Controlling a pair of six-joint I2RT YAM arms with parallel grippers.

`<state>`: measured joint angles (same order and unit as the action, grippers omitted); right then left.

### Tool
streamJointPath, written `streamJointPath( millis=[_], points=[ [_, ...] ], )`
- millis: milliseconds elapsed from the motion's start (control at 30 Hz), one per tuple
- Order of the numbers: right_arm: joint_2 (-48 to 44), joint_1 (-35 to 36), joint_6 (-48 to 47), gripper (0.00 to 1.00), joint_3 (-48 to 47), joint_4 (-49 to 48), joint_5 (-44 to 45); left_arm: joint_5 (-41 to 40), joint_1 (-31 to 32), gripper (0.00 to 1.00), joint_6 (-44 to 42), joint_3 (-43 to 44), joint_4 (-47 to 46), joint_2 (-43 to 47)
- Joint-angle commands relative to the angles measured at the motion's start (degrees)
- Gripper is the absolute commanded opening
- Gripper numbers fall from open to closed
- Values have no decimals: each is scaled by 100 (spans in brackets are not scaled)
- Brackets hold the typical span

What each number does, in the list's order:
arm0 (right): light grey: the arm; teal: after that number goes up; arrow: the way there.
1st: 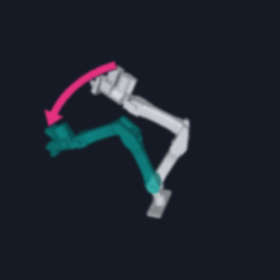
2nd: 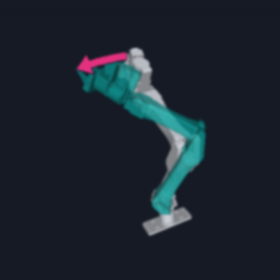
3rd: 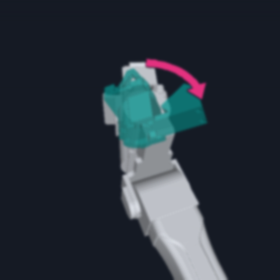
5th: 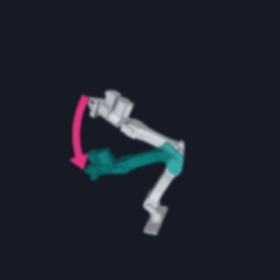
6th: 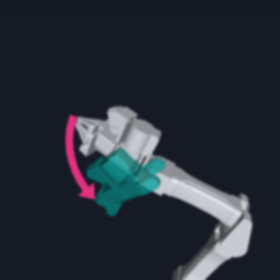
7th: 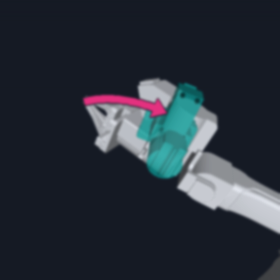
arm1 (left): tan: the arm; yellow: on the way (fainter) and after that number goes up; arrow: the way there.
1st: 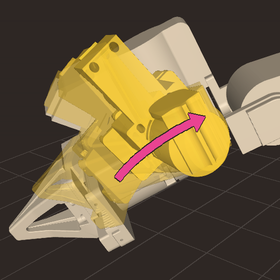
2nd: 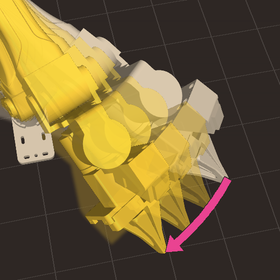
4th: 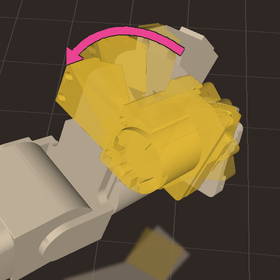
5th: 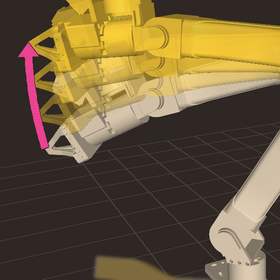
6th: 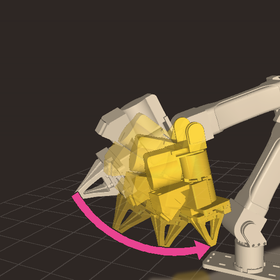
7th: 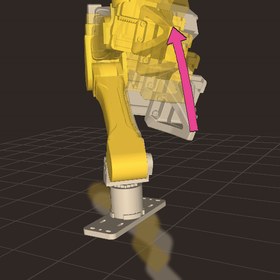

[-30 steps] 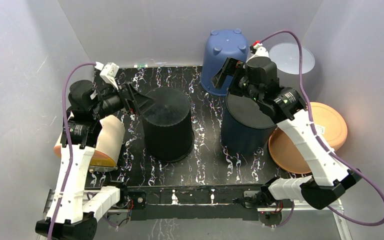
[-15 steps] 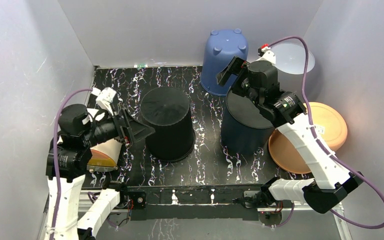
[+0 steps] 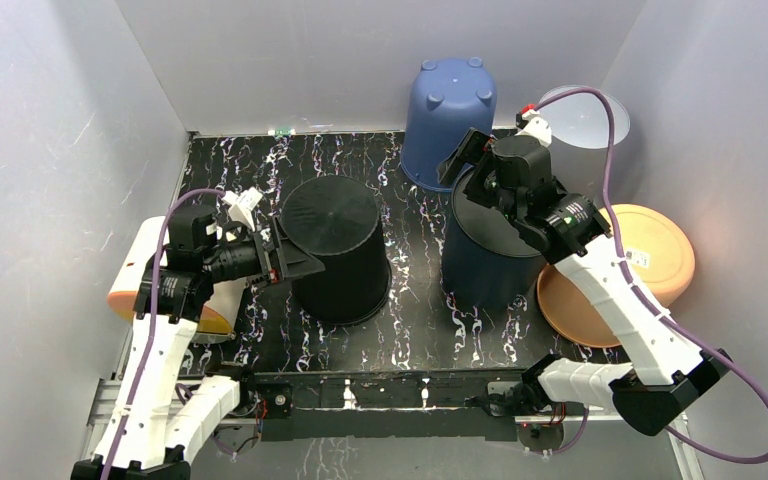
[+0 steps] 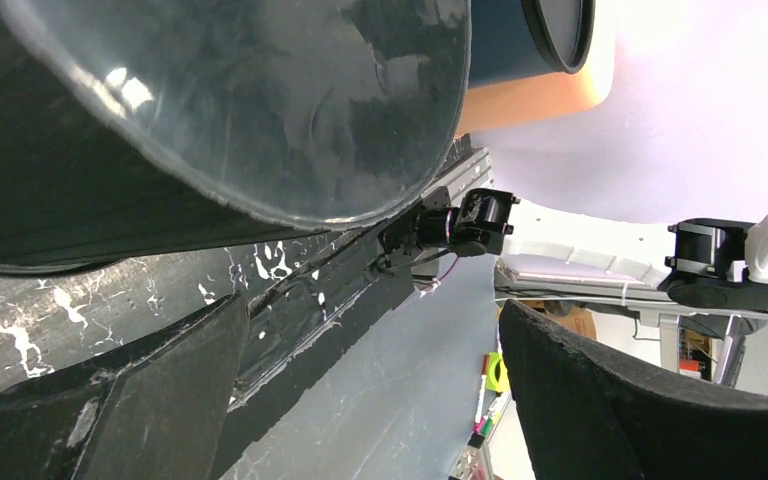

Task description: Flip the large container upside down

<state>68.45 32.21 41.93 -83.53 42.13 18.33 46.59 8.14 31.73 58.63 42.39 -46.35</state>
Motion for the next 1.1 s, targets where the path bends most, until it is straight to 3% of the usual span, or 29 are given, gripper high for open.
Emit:
streamJointPath(
  millis=[0, 233, 367, 800, 933, 1067],
  points=[
    [-202, -29, -53, 98, 2, -94, 206, 284, 88, 94, 223, -113, -344, 33],
    [-159, -31, -79, 98, -122, -7, 170, 124, 137, 95, 190, -298, -362, 37],
    [-232, -30, -47, 98, -94, 63, 238, 147, 213, 96, 549, -507, -1212, -36],
    [51, -39, -251, 98, -219, -183, -64, -687, 240, 96, 231, 179, -3061, -2225],
    [302, -39, -401, 98, -412, 17, -265, -1031, 310, 97, -220, 1207, -2452, -2860],
    [611, -39, -813, 98, -887, 254, -467, -2425, 324, 98, -563, 2133, -1001, -2628]
  ],
)
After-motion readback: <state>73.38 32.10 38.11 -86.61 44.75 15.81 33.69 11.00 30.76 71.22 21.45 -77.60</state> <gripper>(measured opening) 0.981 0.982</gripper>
